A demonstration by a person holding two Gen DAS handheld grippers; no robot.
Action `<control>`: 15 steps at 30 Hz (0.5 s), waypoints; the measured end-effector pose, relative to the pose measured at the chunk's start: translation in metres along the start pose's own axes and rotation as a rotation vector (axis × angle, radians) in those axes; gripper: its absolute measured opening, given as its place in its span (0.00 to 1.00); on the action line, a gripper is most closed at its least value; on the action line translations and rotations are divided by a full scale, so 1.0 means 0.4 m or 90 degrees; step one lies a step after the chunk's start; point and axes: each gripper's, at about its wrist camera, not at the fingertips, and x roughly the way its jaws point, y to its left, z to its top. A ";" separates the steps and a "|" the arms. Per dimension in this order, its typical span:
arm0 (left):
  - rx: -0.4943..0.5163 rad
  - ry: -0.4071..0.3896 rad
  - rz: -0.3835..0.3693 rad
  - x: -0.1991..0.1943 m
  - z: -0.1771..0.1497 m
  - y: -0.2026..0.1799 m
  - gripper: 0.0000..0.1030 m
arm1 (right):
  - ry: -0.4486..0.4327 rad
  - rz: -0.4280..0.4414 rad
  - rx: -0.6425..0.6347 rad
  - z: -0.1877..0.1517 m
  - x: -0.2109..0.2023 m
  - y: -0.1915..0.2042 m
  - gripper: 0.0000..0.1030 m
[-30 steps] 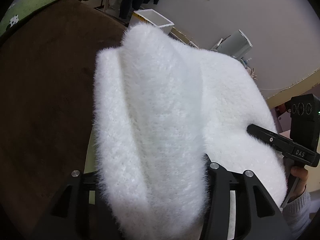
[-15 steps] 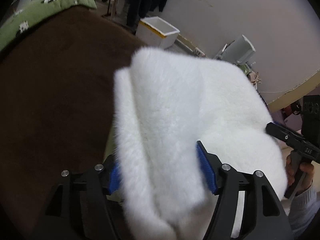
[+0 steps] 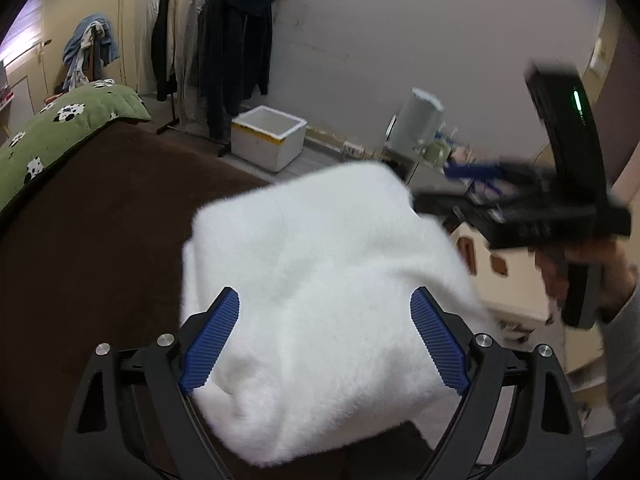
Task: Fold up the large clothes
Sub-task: 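Lower the bundle onto the striped and green clothes stack and open both tools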
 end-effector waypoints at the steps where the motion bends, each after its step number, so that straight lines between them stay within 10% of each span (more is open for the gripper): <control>1: -0.002 0.002 0.003 0.013 -0.007 0.000 0.84 | 0.002 -0.009 -0.009 -0.006 0.021 0.008 0.85; 7: -0.043 -0.053 0.014 0.060 -0.076 0.024 0.84 | 0.031 -0.061 -0.074 -0.071 0.116 0.037 0.85; 15: -0.060 -0.071 -0.009 0.086 -0.129 0.042 0.85 | 0.033 0.041 0.098 -0.142 0.182 -0.080 0.94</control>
